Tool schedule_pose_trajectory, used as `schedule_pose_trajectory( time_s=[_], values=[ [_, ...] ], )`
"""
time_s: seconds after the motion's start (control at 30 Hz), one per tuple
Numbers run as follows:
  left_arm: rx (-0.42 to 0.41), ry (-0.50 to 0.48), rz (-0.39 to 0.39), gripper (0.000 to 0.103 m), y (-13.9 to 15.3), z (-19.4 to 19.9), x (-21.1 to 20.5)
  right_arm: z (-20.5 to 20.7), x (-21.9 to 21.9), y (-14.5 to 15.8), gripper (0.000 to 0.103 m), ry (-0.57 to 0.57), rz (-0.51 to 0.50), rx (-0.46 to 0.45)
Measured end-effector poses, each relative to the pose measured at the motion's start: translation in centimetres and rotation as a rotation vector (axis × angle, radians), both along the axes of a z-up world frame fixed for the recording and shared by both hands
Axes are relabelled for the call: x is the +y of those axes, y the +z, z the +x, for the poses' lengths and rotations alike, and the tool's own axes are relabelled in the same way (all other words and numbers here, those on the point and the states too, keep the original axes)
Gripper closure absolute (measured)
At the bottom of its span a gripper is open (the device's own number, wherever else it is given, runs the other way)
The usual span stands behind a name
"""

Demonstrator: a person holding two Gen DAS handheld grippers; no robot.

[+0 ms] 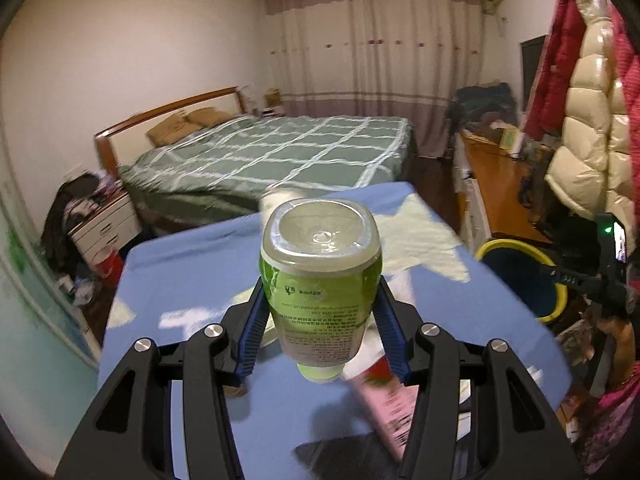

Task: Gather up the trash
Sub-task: 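Carry the bottle with the left gripper over the bin and release it inside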

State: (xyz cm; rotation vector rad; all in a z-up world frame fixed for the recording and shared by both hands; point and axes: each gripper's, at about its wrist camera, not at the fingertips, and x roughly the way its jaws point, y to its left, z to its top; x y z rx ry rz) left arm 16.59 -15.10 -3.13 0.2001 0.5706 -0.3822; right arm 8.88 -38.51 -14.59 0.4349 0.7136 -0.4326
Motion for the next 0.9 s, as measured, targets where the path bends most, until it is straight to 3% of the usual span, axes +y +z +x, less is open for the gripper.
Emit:
schedule_pose_trajectory(
  time_s=[0.23,0.43,0.67,0.9],
  values=[
    [0.014,-0.221,-0.038,0.052,2.3,0.5,-7.8,-2.6,-1.8,1.1,0.077,-0.024,-0.016,-0.028],
    [0.046,-0.384,-0.030,0.052,2.1,1.6,-16.6,-3.6,-3.5,0.9,0.077,-0.034,-0.013,-0.022],
    [0.132,-0.541,-0.013,0.052,-0.7,4.0,-25.9,-4.3,-5.7,0.0,0.077,-0.058,0.008,-0.008],
    [0.208,-0.632,0.069,0.052,-5.4,4.8,-33.8,-4.7,-7.3,-1.1,0.077,-0.085,0.024,0.004]
  ],
)
